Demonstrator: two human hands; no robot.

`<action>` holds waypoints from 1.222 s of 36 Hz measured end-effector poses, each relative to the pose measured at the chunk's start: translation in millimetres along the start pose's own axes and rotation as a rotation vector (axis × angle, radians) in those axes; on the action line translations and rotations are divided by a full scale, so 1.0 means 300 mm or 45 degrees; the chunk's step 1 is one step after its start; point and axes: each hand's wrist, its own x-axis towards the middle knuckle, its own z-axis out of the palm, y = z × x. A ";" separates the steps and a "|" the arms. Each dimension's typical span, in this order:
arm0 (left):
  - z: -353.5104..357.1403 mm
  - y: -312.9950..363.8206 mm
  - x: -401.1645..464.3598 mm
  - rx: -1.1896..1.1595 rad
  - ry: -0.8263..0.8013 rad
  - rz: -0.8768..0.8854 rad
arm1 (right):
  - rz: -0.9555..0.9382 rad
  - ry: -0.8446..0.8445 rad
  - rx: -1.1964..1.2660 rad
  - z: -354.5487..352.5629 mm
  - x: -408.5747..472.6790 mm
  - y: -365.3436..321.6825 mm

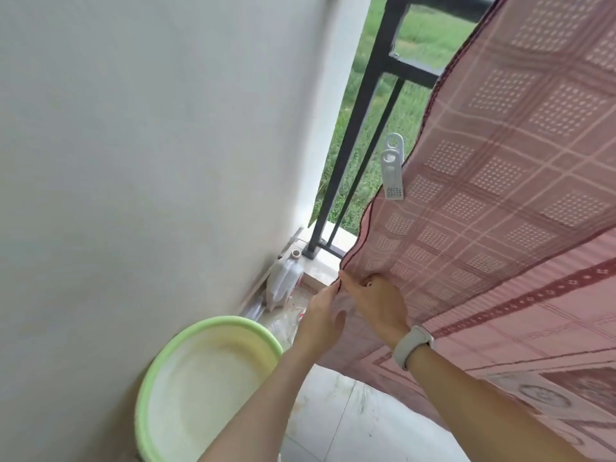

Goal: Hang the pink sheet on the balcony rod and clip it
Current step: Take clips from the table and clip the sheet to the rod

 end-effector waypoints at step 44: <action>-0.040 -0.051 0.109 -0.571 0.011 -0.235 | -0.425 -0.333 -0.140 -0.043 -0.074 0.053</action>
